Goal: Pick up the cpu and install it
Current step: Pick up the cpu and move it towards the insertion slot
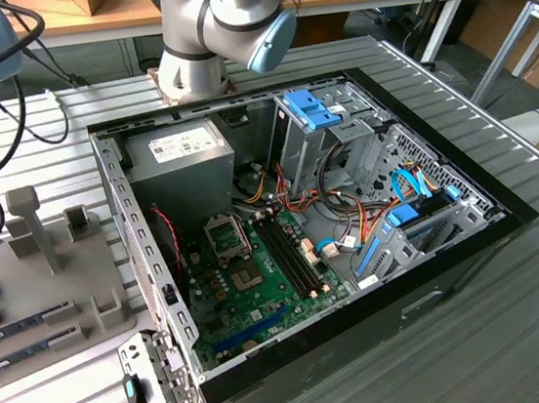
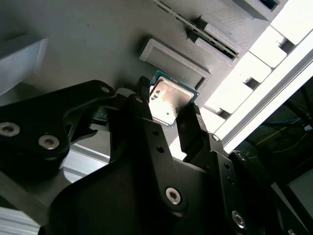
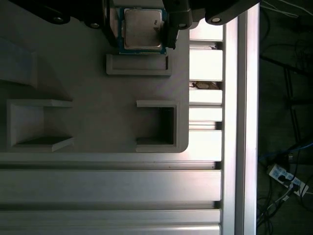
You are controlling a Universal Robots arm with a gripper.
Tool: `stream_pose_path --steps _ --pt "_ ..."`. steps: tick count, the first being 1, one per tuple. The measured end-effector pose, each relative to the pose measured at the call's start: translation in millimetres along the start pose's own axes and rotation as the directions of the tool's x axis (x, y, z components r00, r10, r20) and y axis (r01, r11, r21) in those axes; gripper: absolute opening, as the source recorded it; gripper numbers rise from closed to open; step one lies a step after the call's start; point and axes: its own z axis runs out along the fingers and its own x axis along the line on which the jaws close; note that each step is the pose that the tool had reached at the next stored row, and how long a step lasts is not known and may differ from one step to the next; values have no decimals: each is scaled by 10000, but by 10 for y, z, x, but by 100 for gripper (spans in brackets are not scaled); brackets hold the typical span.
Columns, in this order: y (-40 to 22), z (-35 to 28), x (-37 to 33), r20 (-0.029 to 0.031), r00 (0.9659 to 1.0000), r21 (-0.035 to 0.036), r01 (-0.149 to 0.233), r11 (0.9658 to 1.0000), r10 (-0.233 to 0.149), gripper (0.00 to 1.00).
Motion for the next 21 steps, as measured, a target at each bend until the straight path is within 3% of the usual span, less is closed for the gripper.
stream_pose_path --steps 21 --pt "0 -51 2 0 10000 0 0 10000 0 47"
